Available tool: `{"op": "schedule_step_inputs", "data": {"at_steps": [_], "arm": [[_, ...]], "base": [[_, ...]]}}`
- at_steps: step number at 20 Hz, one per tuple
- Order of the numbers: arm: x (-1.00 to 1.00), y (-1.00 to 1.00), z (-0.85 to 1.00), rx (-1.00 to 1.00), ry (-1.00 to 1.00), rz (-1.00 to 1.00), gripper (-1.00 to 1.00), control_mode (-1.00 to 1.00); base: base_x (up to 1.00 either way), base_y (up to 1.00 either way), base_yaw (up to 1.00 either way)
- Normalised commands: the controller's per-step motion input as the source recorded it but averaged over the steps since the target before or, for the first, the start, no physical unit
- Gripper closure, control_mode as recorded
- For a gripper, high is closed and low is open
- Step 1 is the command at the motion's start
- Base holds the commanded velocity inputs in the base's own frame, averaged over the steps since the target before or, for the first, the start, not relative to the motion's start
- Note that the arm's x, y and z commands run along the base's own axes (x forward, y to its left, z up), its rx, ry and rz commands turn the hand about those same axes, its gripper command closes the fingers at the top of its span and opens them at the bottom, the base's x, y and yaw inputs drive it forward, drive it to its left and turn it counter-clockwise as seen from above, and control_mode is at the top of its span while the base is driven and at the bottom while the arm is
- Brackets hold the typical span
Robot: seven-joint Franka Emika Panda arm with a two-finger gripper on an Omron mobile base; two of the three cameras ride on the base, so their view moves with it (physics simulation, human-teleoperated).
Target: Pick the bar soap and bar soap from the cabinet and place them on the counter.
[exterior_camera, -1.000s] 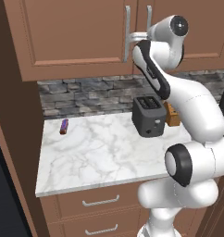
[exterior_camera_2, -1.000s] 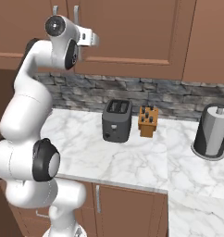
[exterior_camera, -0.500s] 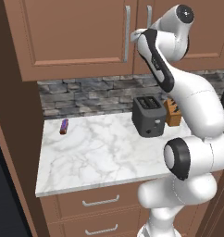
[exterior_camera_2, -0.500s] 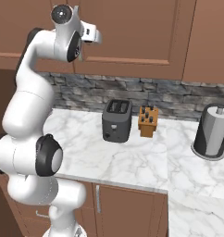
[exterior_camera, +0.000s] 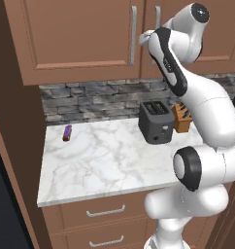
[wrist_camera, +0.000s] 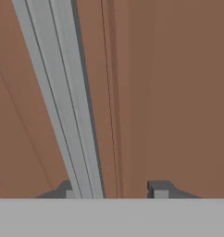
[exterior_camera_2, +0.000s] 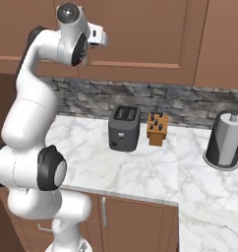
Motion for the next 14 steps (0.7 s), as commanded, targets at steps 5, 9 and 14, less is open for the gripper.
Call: {"op": "schedule_step_inputs", "data": {"at_steps": [5, 9, 14], "arm": [[-0.38, -0.10, 0.00, 0.00, -0.05, 0.07, 1.00, -1.00], [-0.47, -0.28, 0.00, 0.00, -0.07, 0.06, 1.00, -1.00], [-0.49, -0.49, 0.00, 0.00, -0.04, 0.07, 1.00, -1.00]], "base": [[0.00, 0.00, 0.00], [0.00, 0.00, 0.00], [0.00, 0.00, 0.00]]}}
